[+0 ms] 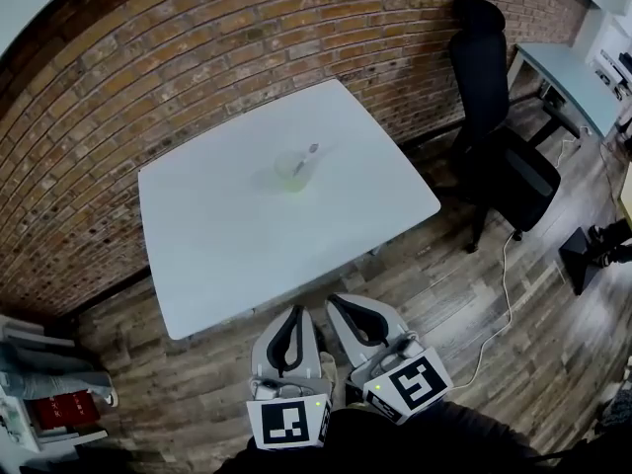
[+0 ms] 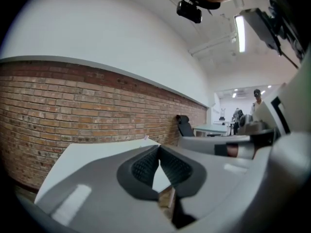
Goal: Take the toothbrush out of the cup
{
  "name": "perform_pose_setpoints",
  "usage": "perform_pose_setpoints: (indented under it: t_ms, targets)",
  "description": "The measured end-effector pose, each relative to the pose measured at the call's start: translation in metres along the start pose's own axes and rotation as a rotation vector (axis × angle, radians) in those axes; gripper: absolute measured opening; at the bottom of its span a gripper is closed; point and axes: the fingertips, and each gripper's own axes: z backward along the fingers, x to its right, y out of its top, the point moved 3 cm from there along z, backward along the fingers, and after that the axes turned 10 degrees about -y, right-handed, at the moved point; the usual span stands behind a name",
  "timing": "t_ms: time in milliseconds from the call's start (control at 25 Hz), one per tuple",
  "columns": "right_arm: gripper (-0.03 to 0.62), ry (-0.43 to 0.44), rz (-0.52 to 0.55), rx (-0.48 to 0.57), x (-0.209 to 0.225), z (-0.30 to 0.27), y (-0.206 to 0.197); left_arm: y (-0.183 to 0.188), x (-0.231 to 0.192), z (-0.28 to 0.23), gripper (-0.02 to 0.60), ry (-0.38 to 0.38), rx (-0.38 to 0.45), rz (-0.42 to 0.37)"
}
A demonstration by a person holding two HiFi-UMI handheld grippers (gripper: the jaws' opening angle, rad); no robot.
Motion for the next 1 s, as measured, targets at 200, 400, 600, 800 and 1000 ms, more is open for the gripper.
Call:
perform_pose_setpoints:
  t_ms: [200,400,600,800,1000]
  targets:
    - [0.0,-0.006,0.002,-0.021,0.006,-0.035,-0.003,-0.005,-0.027,-0.026,0.009,-0.004,-0.02,0.029]
    - [0.0,-0.016,0.016,-0.026,0.016,-0.075,0.008,0.007,-0.057,-0.058,0.009,-0.012,0.001,0.038]
    - [0.0,-0.027,0.044,0.002,0.019,-0.117,0.031,0.028,-0.093,-0.086,0.008,-0.021,0.046,0.028]
    - [0.0,-0.031,0.07,0.032,0.019,-0.154,0.051,0.046,-0.118,-0.108,0.008,-0.057,0.062,0.028]
    - [0.0,-0.042,0.087,0.057,0.012,-0.178,0.064,0.059,-0.139,-0.12,0.008,-0.081,0.083,0.027]
